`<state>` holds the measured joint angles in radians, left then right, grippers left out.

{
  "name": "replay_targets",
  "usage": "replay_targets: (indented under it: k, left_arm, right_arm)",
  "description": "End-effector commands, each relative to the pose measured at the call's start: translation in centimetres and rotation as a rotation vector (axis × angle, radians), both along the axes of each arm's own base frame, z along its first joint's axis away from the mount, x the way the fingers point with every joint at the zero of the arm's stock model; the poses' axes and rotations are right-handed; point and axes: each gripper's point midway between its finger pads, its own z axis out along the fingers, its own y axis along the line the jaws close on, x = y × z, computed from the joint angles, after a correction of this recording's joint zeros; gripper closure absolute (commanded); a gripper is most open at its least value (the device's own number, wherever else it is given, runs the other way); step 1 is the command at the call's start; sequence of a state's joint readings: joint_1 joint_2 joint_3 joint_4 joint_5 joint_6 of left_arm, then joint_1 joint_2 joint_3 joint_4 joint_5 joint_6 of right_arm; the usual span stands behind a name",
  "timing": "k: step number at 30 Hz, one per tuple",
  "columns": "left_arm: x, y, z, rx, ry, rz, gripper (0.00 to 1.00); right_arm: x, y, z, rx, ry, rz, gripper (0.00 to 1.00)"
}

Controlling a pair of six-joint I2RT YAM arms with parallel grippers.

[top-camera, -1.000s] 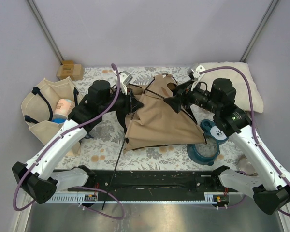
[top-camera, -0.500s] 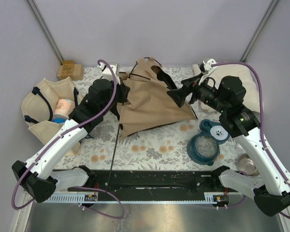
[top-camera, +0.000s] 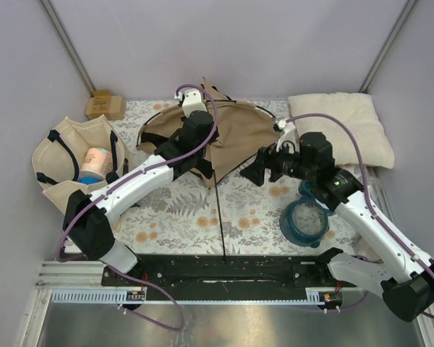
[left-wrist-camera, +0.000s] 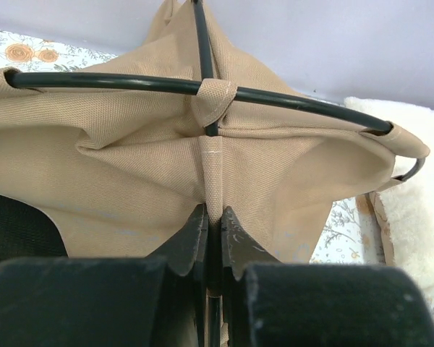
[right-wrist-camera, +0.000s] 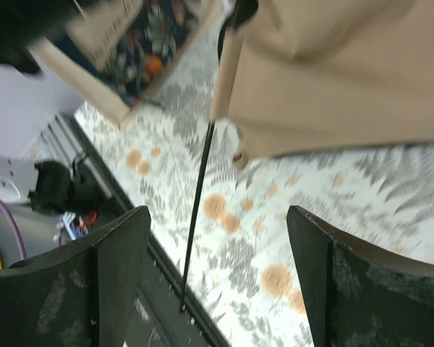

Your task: Set up the pet tent

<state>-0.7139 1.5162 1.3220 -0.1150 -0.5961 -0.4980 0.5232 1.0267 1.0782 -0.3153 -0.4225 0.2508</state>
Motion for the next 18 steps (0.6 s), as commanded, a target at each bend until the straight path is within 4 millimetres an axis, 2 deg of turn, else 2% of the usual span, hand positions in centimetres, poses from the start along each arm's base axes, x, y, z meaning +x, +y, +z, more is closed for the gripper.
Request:
replay_targets:
  k: [1,5,8,12,18]
  left_arm:
    - [1.8,-0.2,6.7,-0.149,-0.161,0.094,1.00]
    - [2.8,-0.6,6.5,-0.146,-0.155,0.117,1.00]
    - [3.2,-0.9,6.3,-0.147,-0.152,0.128,1.00]
    - [3.7,-0.9,6.5,-0.138,-0.157,0.146,1.00]
    - [4.3,-1.2,7.2,-0.163,-0.166,0.162,1.00]
  right_arm:
    - [-2.7,1.6,-6.7,-0.088,0.197,0.091,0.17]
    - [-6.4,3.4,-10.0,-0.128,0.297,0.231,0.21]
    - [-8.6,3.9,-12.3,-0.167,0.340,0.293,0.22]
    - [-9.9,3.3,-14.7,-0.191,0.389,0.305,0.26]
    - [-10.6,3.5,-16.7,-0.187,0.424,0.317,0.39]
